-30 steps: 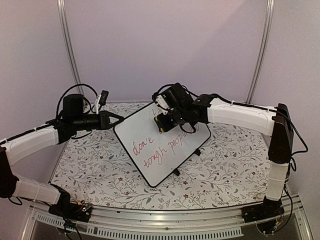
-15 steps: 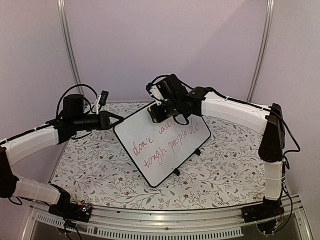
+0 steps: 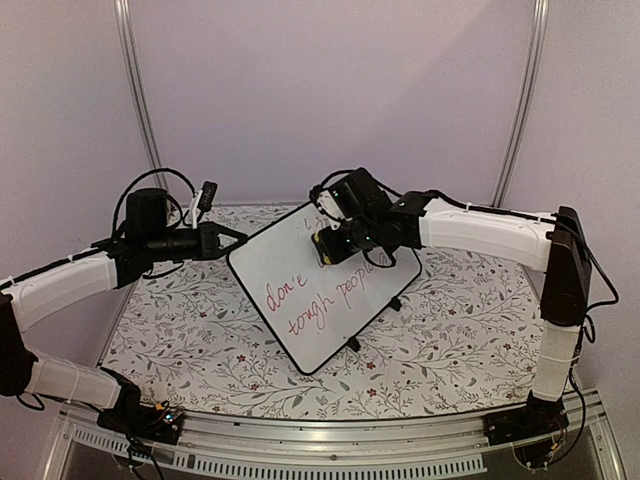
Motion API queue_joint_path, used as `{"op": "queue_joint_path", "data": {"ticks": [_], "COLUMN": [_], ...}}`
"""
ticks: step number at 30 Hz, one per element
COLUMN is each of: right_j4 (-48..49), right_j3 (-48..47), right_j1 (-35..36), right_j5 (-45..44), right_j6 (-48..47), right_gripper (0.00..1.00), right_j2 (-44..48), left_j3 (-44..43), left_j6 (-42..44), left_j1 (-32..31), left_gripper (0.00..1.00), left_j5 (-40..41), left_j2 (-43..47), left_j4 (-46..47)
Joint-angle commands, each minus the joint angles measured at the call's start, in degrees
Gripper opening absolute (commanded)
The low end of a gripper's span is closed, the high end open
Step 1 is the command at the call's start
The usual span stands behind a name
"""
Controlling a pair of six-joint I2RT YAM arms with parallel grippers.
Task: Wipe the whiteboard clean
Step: Erase the whiteboard at the center of the board.
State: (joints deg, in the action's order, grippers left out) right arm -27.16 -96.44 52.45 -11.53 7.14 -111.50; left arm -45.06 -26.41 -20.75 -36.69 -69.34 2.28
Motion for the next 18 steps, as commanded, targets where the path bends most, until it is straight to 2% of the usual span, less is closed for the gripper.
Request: {"op": "queue_joint_path", "data": {"ticks": [1, 9, 18], "right_j4": [-2.42, -1.59, 2.03], "right_j3": [2.39, 4.33, 10.41], "right_j1": [-0.58, -0.46, -0.46], "right_j5": [0.96, 0.61, 0.84], "right_j6": [1.28, 1.49, 0.86], "right_gripper": [0.28, 0.28, 0.28], "right_j2": [1.53, 6.32, 11.81], "left_j3": [-0.63, -0.59, -1.04], "left_j6": [1.22, 1.47, 1.75], "left_j1": [-1.64, -1.59, -0.99], "left_gripper": [0.05, 0.37, 0.80], "left_j5": [-4.56, -4.14, -1.02], "left_j2": [1.83, 2.21, 3.36], "left_j4": [4.48, 4.23, 2.99]}}
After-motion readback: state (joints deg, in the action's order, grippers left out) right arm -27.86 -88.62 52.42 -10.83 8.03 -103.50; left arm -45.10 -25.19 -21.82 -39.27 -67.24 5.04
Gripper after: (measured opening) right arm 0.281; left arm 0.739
